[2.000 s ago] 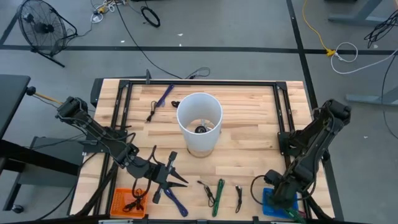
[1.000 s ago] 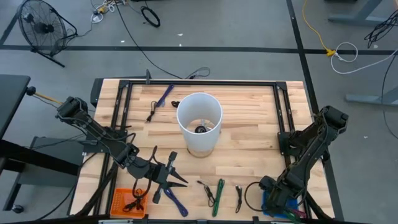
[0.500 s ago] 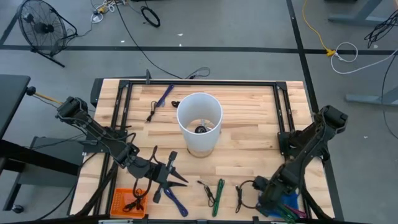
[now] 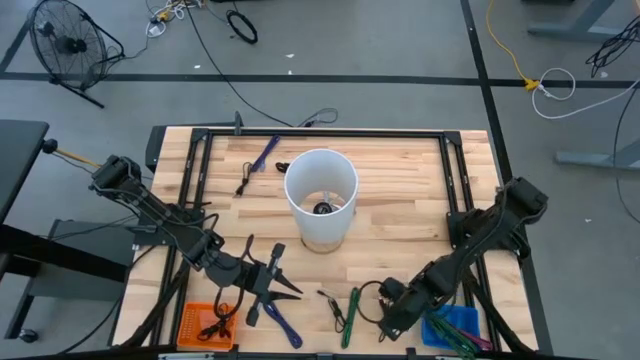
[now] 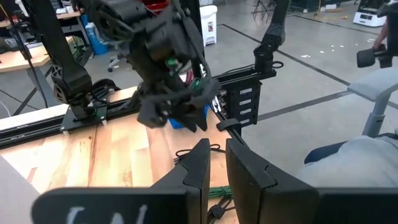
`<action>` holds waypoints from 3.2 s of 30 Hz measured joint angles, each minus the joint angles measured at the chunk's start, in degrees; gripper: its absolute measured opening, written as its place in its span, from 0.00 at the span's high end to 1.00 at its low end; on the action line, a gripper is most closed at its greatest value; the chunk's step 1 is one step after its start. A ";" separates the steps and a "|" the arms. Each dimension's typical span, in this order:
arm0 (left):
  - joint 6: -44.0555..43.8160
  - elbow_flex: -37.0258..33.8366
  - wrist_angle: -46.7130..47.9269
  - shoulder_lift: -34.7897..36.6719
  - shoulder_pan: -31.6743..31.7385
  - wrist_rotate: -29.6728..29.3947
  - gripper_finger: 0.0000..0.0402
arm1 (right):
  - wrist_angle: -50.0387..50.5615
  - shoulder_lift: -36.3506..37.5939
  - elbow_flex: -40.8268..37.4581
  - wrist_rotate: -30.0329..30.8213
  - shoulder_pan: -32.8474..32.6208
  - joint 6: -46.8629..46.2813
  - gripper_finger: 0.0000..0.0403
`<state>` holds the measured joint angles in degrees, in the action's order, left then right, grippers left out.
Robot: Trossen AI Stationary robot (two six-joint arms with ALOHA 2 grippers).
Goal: Pick & Place USB Port
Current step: Put the black charger cable into the orange bin
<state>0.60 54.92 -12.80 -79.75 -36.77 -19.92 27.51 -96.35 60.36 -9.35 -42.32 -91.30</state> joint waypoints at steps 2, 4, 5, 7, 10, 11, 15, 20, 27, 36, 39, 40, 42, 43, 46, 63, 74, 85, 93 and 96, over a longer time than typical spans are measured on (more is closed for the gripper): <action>0.00 -0.02 0.09 0.00 0.00 0.00 0.86 | -1.92 -1.94 0.00 -0.84 0.20 0.31 0.67; 0.00 -0.02 0.15 0.00 0.00 0.00 0.86 | -4.27 -3.35 0.00 -1.05 0.54 0.91 0.67; 0.00 -0.02 0.15 0.00 0.00 0.00 0.86 | -4.89 -3.86 0.00 -1.13 0.70 0.96 0.67; -0.02 -0.02 0.18 0.00 0.00 0.00 0.86 | -5.33 -4.94 0.00 -1.15 1.04 1.39 0.67; 0.00 0.00 0.22 0.00 0.00 0.02 0.86 | -4.76 -5.88 0.00 -1.03 1.29 1.02 0.67; -0.02 -0.02 0.28 0.00 0.00 0.00 0.86 | -4.65 -5.99 0.00 -0.69 1.35 0.73 0.67; -0.02 -0.02 0.61 0.00 0.00 0.00 0.86 | -4.25 -6.08 0.00 1.38 1.74 -0.31 0.67; -0.07 -0.02 0.81 0.00 0.00 0.00 0.86 | -1.11 -6.08 0.00 2.85 1.78 -2.49 0.67; -0.07 -0.02 0.81 0.00 0.00 0.00 0.86 | 0.12 -6.30 0.00 5.43 1.78 -2.86 0.67; -0.07 -0.02 1.18 0.00 0.00 0.00 0.86 | -0.49 -9.94 0.24 3.51 1.85 1.64 0.69; -0.17 -0.02 1.18 0.00 0.00 0.00 0.86 | -0.24 -9.84 0.21 3.85 1.83 3.73 0.79; -0.28 -0.02 1.18 0.00 0.00 0.01 0.86 | -0.14 -9.56 0.17 4.05 1.80 4.68 0.84; -0.36 -0.02 1.18 0.00 0.00 0.00 0.86 | -0.37 -9.22 0.13 3.88 1.97 7.17 0.95; -0.37 -0.02 1.18 0.00 0.00 0.02 0.86 | -0.46 -8.93 0.07 3.78 2.06 7.89 0.96; -0.39 -0.02 1.18 0.00 0.00 0.00 0.86 | -0.32 -7.99 -0.14 4.02 2.52 8.74 0.97; -0.42 -0.02 -1.41 -0.02 0.01 0.00 0.86 | -26.43 10.40 -0.10 27.89 6.31 42.53 1.00; 0.00 -0.04 -9.27 -0.02 1.77 -2.33 0.79 | -51.54 9.78 0.00 27.90 7.70 72.91 1.00; -6.33 -0.04 -10.14 -0.02 5.46 0.65 0.50 | -57.71 9.77 0.00 24.70 11.07 83.83 1.00; -9.10 -0.02 -10.32 -0.02 6.51 0.75 0.43 | -60.04 7.91 0.54 24.35 12.72 88.53 1.00; -9.40 -0.02 -11.50 -0.02 6.47 2.72 0.43 | -59.32 4.94 3.46 23.49 13.63 89.91 1.00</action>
<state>-8.80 54.89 -24.30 -79.77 -30.30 -17.20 -31.81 -91.41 63.82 14.14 -28.69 -1.38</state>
